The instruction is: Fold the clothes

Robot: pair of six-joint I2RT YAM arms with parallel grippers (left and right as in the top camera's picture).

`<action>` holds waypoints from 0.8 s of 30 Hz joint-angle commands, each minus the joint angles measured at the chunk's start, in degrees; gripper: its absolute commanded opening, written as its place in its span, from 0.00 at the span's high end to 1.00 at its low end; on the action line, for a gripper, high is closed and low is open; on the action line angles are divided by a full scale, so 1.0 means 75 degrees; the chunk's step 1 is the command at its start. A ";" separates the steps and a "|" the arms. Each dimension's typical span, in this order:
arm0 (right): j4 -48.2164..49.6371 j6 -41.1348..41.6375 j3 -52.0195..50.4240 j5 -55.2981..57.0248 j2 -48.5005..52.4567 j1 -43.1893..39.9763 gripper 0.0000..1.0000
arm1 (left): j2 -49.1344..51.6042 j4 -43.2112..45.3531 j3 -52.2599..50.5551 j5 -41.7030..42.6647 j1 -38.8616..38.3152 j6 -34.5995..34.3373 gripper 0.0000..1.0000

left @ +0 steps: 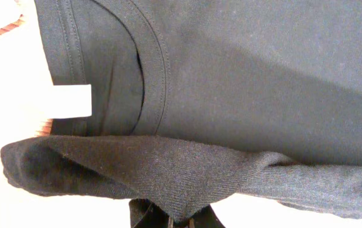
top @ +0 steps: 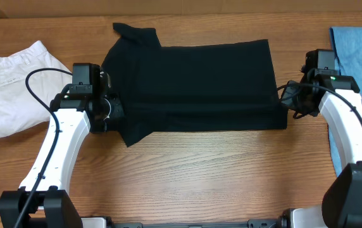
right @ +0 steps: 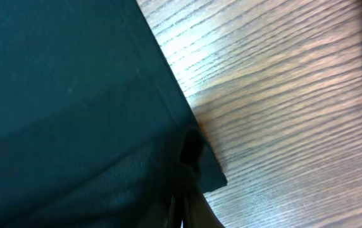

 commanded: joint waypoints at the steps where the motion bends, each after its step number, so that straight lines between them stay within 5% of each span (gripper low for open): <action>1: 0.0175 -0.0044 -0.0015 -0.0038 0.0207 -0.0067 0.96 | 0.0140 0.0111 -0.0035 -0.0114 0.0044 -0.0070 0.95; 24: 0.1037 -0.0047 -0.0015 -0.0466 0.0708 -0.0058 0.93 | 0.1381 0.1195 -0.0035 -0.0181 0.0044 -0.0044 0.94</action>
